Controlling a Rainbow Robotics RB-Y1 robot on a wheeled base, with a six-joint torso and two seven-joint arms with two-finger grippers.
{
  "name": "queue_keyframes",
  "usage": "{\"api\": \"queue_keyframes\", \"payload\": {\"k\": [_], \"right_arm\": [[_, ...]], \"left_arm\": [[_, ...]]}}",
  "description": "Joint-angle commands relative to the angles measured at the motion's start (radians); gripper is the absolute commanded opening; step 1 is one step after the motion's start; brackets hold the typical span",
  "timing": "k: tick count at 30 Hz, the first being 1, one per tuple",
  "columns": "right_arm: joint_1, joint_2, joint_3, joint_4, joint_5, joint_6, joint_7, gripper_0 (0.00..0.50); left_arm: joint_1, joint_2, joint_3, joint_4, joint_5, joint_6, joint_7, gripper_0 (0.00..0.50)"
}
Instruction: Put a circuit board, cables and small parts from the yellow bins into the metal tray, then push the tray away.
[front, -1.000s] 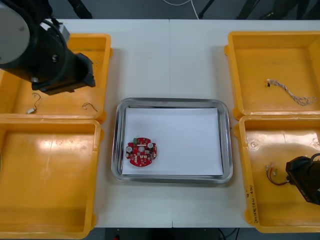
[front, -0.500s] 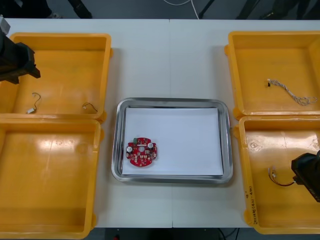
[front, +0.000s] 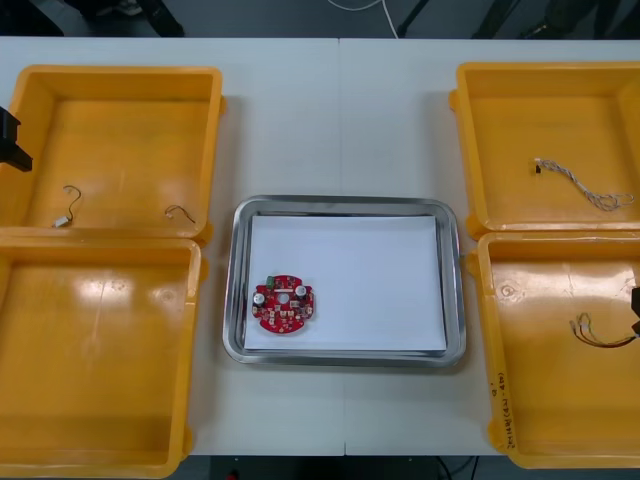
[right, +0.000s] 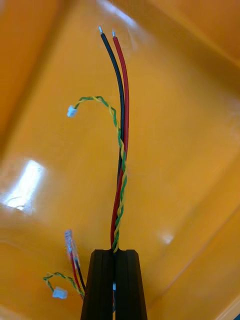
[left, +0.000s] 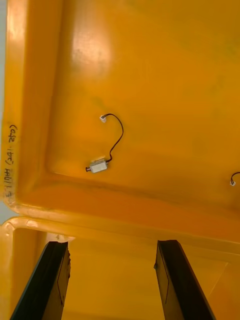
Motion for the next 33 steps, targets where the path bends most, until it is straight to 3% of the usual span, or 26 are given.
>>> {"api": "queue_keyframes", "payload": {"k": [1,8,14,19,33], "right_arm": [[-0.023,-0.081,-0.086,-0.059,-0.086,0.005,0.029,0.0],[-0.023,-0.163,-0.117,-0.101,-0.187,0.005,0.044,0.0],[-0.035,-0.274,-0.109,-0.106,-0.302,0.005,0.073,0.0],[-0.081,-0.352,-0.092,-0.107,-0.377,0.005,0.208,0.0],[-0.239,-0.447,0.095,-0.106,-0.416,0.005,0.543,0.0]], "left_arm": [[-0.045,0.054,0.029,0.016,-0.022,-0.001,-0.153,0.5],[-0.045,0.044,0.011,0.019,-0.017,-0.035,-0.173,0.5],[-0.045,0.017,0.003,0.049,-0.022,-0.082,-0.176,0.5],[-0.045,-0.007,-0.002,0.095,-0.027,-0.151,-0.181,0.5],[-0.035,-0.038,-0.061,0.187,-0.024,-0.297,-0.181,0.5]]}}
